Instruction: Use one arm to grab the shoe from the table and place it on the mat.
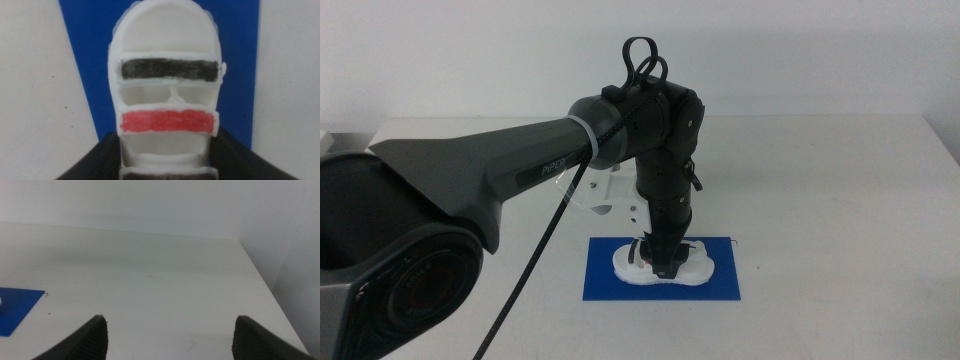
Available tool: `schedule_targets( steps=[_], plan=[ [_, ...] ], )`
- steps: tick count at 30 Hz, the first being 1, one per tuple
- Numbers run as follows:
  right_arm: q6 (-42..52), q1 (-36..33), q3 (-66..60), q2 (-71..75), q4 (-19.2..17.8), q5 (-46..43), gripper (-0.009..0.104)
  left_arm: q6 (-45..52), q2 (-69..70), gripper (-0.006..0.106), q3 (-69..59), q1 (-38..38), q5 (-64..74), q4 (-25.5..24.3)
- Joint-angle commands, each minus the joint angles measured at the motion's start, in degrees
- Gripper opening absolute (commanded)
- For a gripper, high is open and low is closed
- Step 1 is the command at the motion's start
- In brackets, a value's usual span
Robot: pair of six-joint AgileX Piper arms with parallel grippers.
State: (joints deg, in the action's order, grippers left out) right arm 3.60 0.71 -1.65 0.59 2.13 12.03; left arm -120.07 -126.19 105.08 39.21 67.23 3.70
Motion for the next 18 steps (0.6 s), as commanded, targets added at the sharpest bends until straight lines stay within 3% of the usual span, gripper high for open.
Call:
schedule_targets(
  steps=[1, 5, 8, 18],
  plan=[
    [0.4, 0.0, -0.3, 1.5, -0.5, -4.4, 0.064, -1.4, 3.8, 0.064, 1.6, 0.1, 0.2, 0.4],
    [0.4, 0.0, -0.3, 1.5, -0.5, -4.4, 0.064, -1.4, 3.8, 0.086, 1.6, 0.1, 0.2, 0.3],
    [0.4, 0.0, -0.3, 1.5, -0.5, -4.4, 0.064, -1.4, 4.2, 0.094, 1.6, 0.1, 0.3, 0.3],
    [0.4, 0.0, -0.3, 1.5, -0.5, -4.4, 0.064, -1.4, 12.7, 0.094, 1.7, -0.1, 1.7, -2.1]
  ],
)
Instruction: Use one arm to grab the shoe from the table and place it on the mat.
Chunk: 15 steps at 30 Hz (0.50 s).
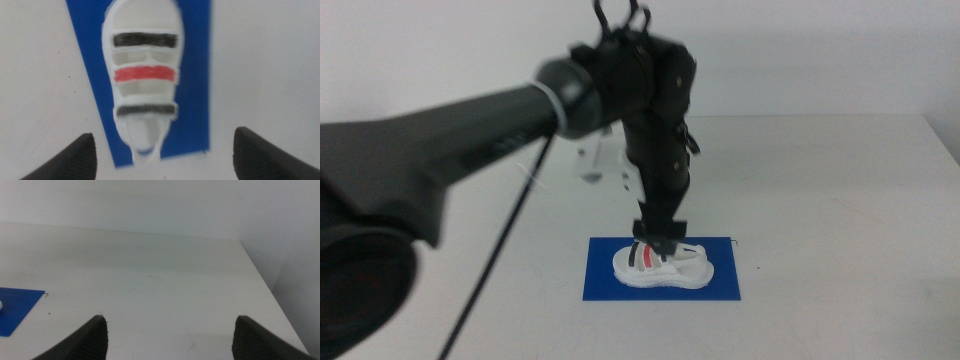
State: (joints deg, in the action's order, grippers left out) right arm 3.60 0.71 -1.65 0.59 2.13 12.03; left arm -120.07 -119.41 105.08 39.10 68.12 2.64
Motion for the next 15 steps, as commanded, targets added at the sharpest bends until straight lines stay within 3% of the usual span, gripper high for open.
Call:
schedule_targets(
  steps=[1, 8, 11, 15],
  plan=[
    [0.4, 0.0, -0.3, 1.5, -0.5, -4.4, 0.064, -1.3, 7.0, 0.094, 1.7, 0.0, 1.2, -1.2],
    [0.4, 0.0, -0.3, 1.5, -0.5, -4.4, 0.064, 0.6, 16.5, 0.094, 1.7, 0.0, 5.6, -1.5],
    [0.4, 0.0, -0.3, 1.5, -0.5, -4.4, 0.064, 6.7, 20.6, 0.094, 1.5, 0.0, 6.9, -3.6],
    [0.4, 0.0, -0.3, 1.5, -0.5, -4.4, 0.064, 22.0, 24.5, 0.094, 1.4, 0.0, 6.9, -7.8]
  ],
)
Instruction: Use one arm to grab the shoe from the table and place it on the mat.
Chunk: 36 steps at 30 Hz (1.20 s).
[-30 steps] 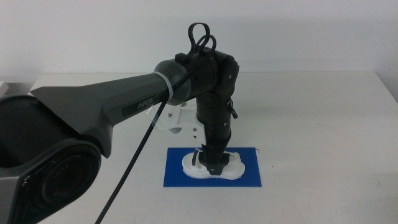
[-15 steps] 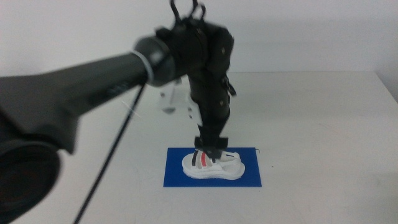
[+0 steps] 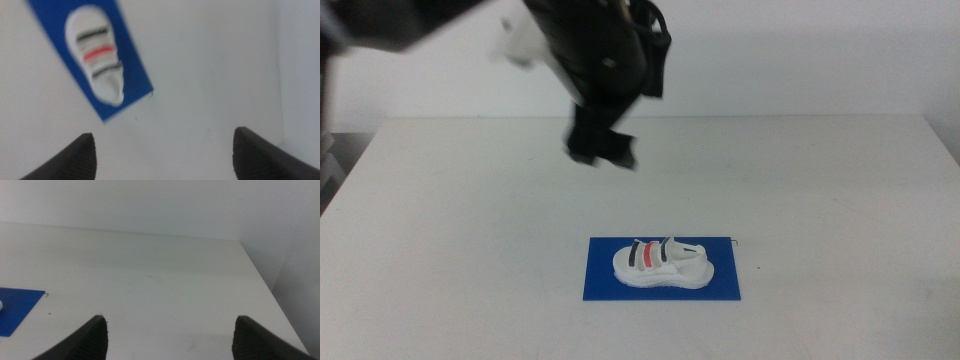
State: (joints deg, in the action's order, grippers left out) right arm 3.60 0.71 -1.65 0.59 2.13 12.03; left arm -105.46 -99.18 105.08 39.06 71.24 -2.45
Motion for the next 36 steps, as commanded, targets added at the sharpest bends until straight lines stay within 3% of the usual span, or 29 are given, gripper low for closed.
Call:
schedule_targets(
  steps=[1, 5, 10, 13, 16, 19, 25, 36],
  plan=[
    [0.4, 0.0, -0.3, 1.5, -0.5, -4.4, 0.064, 11.3, 4.9, 0.094, 1.4, 0.1, 3.7, -4.3],
    [0.4, 0.0, -0.3, 1.5, -0.5, -4.4, 0.064, 32.4, 8.0, 0.094, 1.4, 0.1, 3.7, -13.6],
    [0.4, 0.0, -0.3, 1.5, -0.5, -4.4, 0.064, 70.2, 10.7, 0.094, 1.4, 0.1, 3.7, -26.7],
    [0.4, 0.0, -0.3, 1.5, -0.5, -4.4, 0.064, 88.5, 10.9, 0.094, 1.4, 0.1, 3.7, -30.1],
    [0.4, 0.0, -0.3, 1.5, -0.5, -4.4, 0.064, 94.5, 11.2, 0.094, 1.4, -0.3, 3.3, -33.5],
    [0.4, 0.0, -0.3, 1.5, -0.5, -4.4, 0.064, 94.4, 12.6, 0.094, 1.3, -2.9, 2.0, -31.4],
    [0.4, 0.0, -0.3, 1.5, -0.5, -4.4, 0.064, 98.2, 19.7, 0.094, -3.3, -10.2, -8.5, -20.4],
    [0.4, 0.0, -0.3, 1.5, -0.5, -4.4, 0.064, 98.4, 46.4, 0.094, -46.0, -28.8, -47.5, -10.0]
  ],
)
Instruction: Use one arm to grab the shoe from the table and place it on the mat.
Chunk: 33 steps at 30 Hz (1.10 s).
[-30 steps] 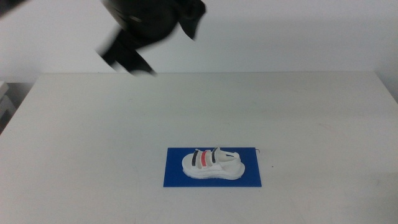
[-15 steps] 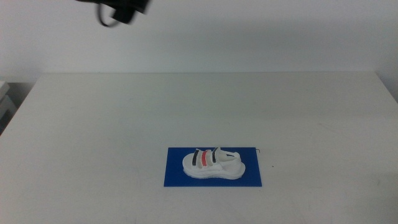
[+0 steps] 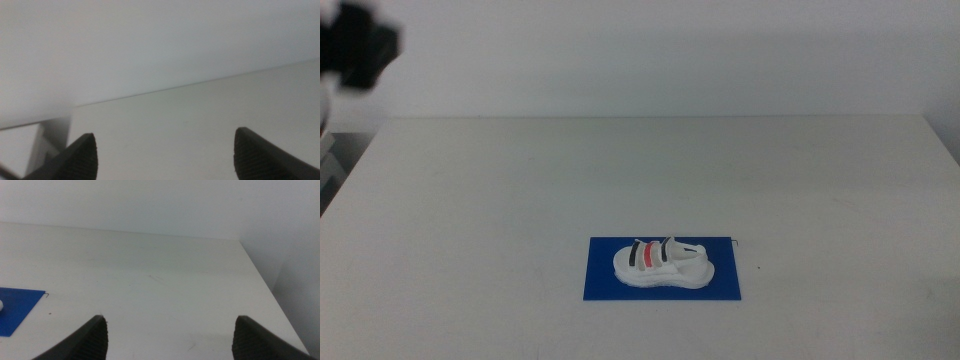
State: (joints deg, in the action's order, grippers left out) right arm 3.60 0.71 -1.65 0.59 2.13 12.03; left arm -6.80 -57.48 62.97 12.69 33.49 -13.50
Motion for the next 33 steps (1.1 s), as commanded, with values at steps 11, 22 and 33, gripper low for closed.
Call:
schedule_targets(
  steps=[11, 22, 33],
  plan=[
    [0.4, 0.0, -0.3, 1.5, -0.5, -4.4, 0.064, -0.2, 29.9, 0.094, -36.1, -10.4, -23.1, 0.9],
    [0.4, 0.0, -0.3, 1.5, -0.5, -4.4, 0.064, -1.1, 42.9, 0.094, -51.3, -10.4, -25.1, 2.5],
    [0.4, 0.0, -0.3, 1.5, -0.5, -4.4, 0.064, -0.7, 59.0, 0.094, -64.6, -10.6, -26.7, 10.6]
  ],
)
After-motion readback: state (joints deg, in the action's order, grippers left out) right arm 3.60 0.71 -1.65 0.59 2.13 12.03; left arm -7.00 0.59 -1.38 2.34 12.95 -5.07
